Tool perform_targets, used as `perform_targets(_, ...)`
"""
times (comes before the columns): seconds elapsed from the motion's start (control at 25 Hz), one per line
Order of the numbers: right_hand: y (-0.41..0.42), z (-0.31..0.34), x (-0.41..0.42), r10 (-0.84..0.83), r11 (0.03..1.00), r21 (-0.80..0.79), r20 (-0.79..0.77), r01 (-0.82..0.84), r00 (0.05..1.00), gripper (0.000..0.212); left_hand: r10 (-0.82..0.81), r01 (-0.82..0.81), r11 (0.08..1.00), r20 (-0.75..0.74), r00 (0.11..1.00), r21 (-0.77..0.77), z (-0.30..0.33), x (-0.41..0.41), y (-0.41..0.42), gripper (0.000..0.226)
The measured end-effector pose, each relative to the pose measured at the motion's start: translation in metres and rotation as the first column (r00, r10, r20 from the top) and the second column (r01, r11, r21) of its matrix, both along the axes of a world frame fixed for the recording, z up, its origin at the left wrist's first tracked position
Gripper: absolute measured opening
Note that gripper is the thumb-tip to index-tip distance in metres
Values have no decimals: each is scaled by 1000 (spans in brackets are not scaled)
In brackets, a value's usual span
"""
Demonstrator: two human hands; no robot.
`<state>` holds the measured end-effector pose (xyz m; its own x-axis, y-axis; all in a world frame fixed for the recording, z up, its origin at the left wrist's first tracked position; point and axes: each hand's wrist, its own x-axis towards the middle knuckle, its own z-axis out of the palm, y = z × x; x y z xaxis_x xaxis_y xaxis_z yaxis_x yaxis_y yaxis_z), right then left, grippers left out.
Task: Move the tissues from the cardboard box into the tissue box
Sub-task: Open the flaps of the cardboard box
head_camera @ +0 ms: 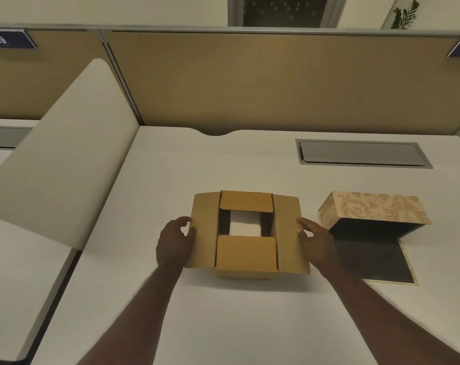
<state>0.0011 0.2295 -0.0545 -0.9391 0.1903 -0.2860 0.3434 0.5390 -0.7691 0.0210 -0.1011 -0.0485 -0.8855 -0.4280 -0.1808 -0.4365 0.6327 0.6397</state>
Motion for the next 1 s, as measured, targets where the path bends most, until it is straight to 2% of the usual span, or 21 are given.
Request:
perform_targets(0.08, -5, 6, 1, -2, 998, 70, -51, 6, 999, 34, -38, 35, 997, -50, 998, -66, 5, 0, 1, 35)
perform_targets(0.12, -7, 11, 2, 25, 979, 204, -115, -1, 993, 34, -87, 70, 984, -100, 991, -164, 10, -3, 2, 37)
perform_targets(0.16, -9, 17, 2, 95, 916, 401, -183, -14, 978, 34, -166, 118, 953, -154, 974, -280, 17, -7, 4, 38)
perform_targets(0.2, -13, 23, 3, 199, 803, 596, -239, -18, 950, 34, -262, 169, 910, -208, 942, -380, 26, -12, 8, 37)
perform_targets(0.28, -28, 37, 4, 412, 602, 797, -264, -43, 872, 30, -476, 324, 813, -231, 849, -484, 41, -22, 24, 29)
perform_targets(0.32, -38, 45, 6, 487, 547, 832, -228, -91, 843, 24, -576, 438, 757, -180, 797, -484, 47, -26, 34, 25)
perform_targets(0.4, -59, 55, 9, 587, 474, 837, -70, -272, 806, 17, -701, 642, 658, -12, 713, -393, 46, -29, 54, 30)
perform_targets(0.48, -75, 53, 15, 661, 369, 808, 119, -460, 740, 24, -733, 730, 600, 140, 666, -327, 35, -29, 64, 42)
perform_targets(0.52, -79, 50, 18, 680, 335, 791, 173, -512, 712, 28, -730, 735, 597, 162, 664, -323, 30, -29, 65, 46)
perform_targets(0.56, -81, 47, 22, 685, 326, 779, 196, -536, 702, 33, -729, 733, 595, 163, 665, -331, 29, -30, 64, 48)
perform_targets(0.64, -78, 48, 26, 678, 375, 766, 156, -521, 718, 39, -742, 727, 583, 126, 658, -363, 29, -34, 62, 51)
perform_targets(0.76, -72, 60, 26, 634, 550, 704, -2, -449, 773, 43, -744, 698, 614, 23, 667, -368, 34, -41, 58, 52)
perform_targets(0.84, -69, 68, 26, 595, 681, 585, -91, -441, 798, 44, -737, 671, 645, -64, 673, -366, 37, -49, 58, 51)
perform_targets(0.92, -65, 70, 28, 584, 755, 394, -42, -524, 811, 41, -734, 649, 652, -109, 671, -393, 41, -64, 59, 50)
perform_targets(1.0, -60, 69, 29, 625, 746, 206, 112, -633, 773, 35, -731, 632, 641, -96, 675, -436, 44, -81, 58, 52)
